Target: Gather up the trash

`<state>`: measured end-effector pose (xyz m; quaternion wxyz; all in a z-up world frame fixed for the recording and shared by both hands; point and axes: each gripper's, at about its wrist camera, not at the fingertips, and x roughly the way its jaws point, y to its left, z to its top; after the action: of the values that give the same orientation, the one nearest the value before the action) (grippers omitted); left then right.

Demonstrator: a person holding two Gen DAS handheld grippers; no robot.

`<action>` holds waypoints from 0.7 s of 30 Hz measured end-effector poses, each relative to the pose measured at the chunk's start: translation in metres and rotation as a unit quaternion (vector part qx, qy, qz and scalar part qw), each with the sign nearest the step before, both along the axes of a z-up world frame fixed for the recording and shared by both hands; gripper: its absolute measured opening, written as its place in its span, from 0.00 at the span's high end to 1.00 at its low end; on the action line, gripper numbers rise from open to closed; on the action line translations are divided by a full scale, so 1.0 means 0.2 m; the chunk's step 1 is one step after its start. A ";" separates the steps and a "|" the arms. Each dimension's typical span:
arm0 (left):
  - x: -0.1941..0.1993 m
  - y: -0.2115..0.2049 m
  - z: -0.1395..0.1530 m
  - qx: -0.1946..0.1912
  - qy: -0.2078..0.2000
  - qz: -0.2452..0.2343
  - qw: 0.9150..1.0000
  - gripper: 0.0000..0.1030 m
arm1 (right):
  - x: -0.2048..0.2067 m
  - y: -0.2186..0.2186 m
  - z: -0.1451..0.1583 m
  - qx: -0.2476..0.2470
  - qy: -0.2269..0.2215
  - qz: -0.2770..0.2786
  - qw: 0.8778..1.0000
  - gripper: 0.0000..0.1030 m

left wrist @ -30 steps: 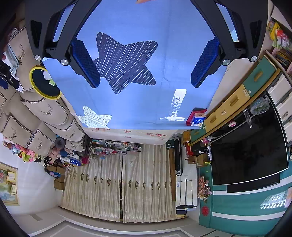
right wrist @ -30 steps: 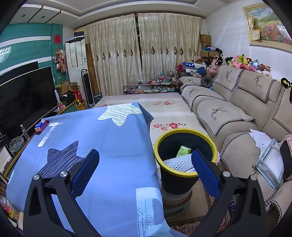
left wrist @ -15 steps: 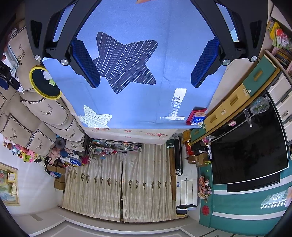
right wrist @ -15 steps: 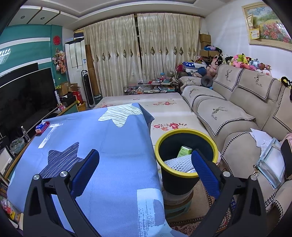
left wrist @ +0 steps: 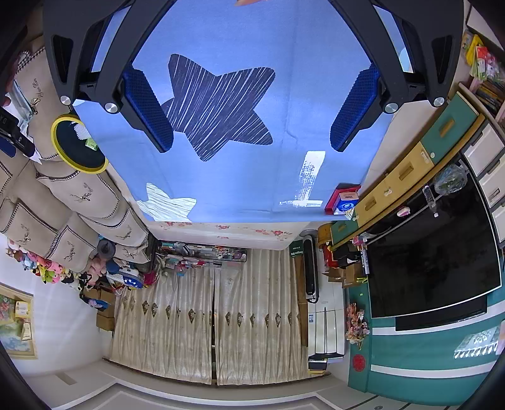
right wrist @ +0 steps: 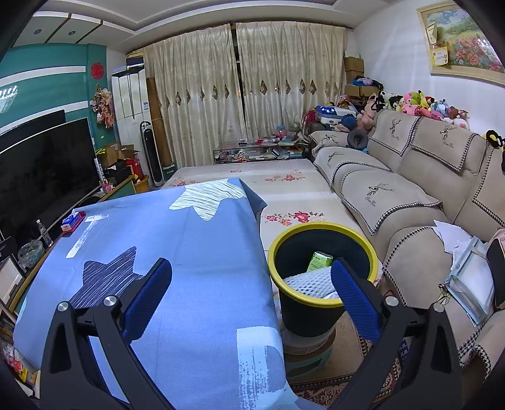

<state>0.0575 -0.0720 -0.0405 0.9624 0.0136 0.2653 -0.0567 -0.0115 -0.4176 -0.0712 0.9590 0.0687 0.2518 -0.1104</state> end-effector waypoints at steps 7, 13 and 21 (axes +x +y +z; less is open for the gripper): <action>0.01 -0.01 0.00 0.003 0.001 -0.005 1.000 0.05 | 0.01 0.01 0.00 0.001 0.000 0.000 1.000 0.07; 0.01 -0.01 0.00 0.001 0.002 -0.005 1.000 0.05 | 0.02 0.01 -0.02 0.003 0.001 -0.001 1.000 0.07; 0.03 0.00 -0.01 -0.007 0.006 -0.008 1.000 0.05 | 0.02 0.02 -0.03 0.004 0.002 0.000 1.000 0.07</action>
<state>0.0630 -0.0716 -0.0428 0.9603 0.0083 0.2710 -0.0660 -0.0070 -0.4141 -0.0763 0.9581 0.0719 0.2545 -0.1098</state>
